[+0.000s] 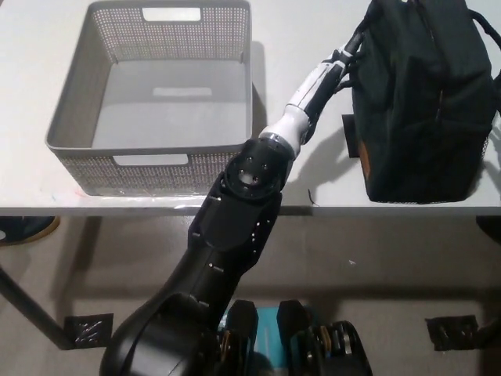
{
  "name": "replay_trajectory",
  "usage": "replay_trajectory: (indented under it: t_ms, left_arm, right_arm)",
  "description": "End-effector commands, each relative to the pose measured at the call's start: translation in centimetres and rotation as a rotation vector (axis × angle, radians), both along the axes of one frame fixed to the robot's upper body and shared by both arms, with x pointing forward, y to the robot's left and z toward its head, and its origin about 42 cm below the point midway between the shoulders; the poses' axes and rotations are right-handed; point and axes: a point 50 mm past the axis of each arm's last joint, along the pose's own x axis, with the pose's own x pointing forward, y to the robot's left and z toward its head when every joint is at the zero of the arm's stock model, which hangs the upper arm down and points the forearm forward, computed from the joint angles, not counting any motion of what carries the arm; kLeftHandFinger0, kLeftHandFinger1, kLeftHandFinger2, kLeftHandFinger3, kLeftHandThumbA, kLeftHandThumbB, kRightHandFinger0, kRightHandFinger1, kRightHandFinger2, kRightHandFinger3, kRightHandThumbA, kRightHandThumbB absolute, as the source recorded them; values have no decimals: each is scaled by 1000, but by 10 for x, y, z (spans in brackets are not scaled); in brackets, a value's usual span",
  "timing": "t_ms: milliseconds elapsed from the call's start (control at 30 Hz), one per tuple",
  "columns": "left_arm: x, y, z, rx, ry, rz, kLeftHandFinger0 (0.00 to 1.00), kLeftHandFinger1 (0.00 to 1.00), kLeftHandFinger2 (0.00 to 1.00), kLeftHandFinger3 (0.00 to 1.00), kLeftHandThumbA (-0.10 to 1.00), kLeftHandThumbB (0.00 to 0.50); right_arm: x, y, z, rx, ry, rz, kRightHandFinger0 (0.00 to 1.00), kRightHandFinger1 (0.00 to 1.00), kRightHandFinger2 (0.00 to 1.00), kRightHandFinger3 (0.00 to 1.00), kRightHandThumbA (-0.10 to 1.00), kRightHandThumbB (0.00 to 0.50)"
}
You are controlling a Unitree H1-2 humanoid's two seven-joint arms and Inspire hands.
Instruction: Use both hands to pick up a lunch bag on the right hand side and place it into a container on the left hand side
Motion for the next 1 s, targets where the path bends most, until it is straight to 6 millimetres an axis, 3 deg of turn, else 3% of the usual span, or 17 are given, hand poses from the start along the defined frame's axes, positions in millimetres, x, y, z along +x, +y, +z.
replay_trajectory:
  t_ms: [0,67,100,233,267,333,367,433,567,600,667,700,767,800,967]
  left_arm:
    - [11,-2,31,19,-96,32,1000,1000,1000,1000,1000,415]
    - [13,-2,30,26,-86,35,1000,1000,1000,1000,1000,414]
    - [14,-4,28,32,-73,34,1000,1000,1000,1000,1000,407]
    - [18,-11,28,76,-61,32,1000,1000,1000,1000,1000,474]
    - [19,-12,28,88,-65,32,1000,1000,1000,1000,1000,473]
    - [19,-14,27,111,-70,33,1000,1000,1000,1000,1000,415]
    - [19,-15,26,125,-66,35,1000,1000,1000,1000,1000,399]
    - [20,-17,21,161,-23,38,1000,1000,1000,1000,1000,420]
    - [20,-24,11,231,31,38,1000,1000,1000,1000,1000,448]
    - [19,-27,8,238,62,37,1000,1000,1000,1000,1000,446]
    - [18,-29,6,246,77,38,1000,1000,1000,1000,1000,430]
    - [17,-32,3,279,89,32,1000,1000,1000,1000,1000,425]
    - [17,-33,3,300,96,28,1000,1000,1000,1000,1000,413]
    - [17,-35,1,326,104,24,1000,1000,1000,1000,1000,406]
    - [16,-38,1,314,130,15,1000,1000,1000,1000,1000,380]
  right_arm:
    - [19,8,35,-21,-109,33,1000,1000,1000,1000,1000,409]
    - [21,9,32,-15,-106,40,1000,1000,1000,1000,1000,392]
    - [24,10,29,-9,-93,39,1000,1000,1000,1000,1000,341]
    - [41,23,17,38,-17,44,1000,1000,1000,1000,1000,369]
    - [46,28,16,45,-7,50,1000,1000,1000,1000,1000,368]
    - [52,35,14,58,11,63,1000,1000,1000,1000,1000,358]
    - [58,43,13,67,27,74,1000,1000,1000,1000,1000,354]
    - [72,67,10,107,71,94,1000,1000,1000,1000,1000,325]
    - [85,101,6,179,135,147,1000,1000,1000,1000,1000,347]
    - [87,120,4,190,164,177,1000,1000,1000,1000,1000,353]
    - [89,137,3,208,185,220,1000,1000,1000,1000,1000,355]
    - [88,154,1,243,184,260,1000,1000,1000,1000,1000,344]
    - [88,165,3,256,151,298,1000,1000,1000,1000,1000,317]
    - [86,184,6,249,132,334,1000,1000,1000,1000,1000,311]
    - [86,199,13,220,118,299,1000,1000,1000,1000,1000,247]
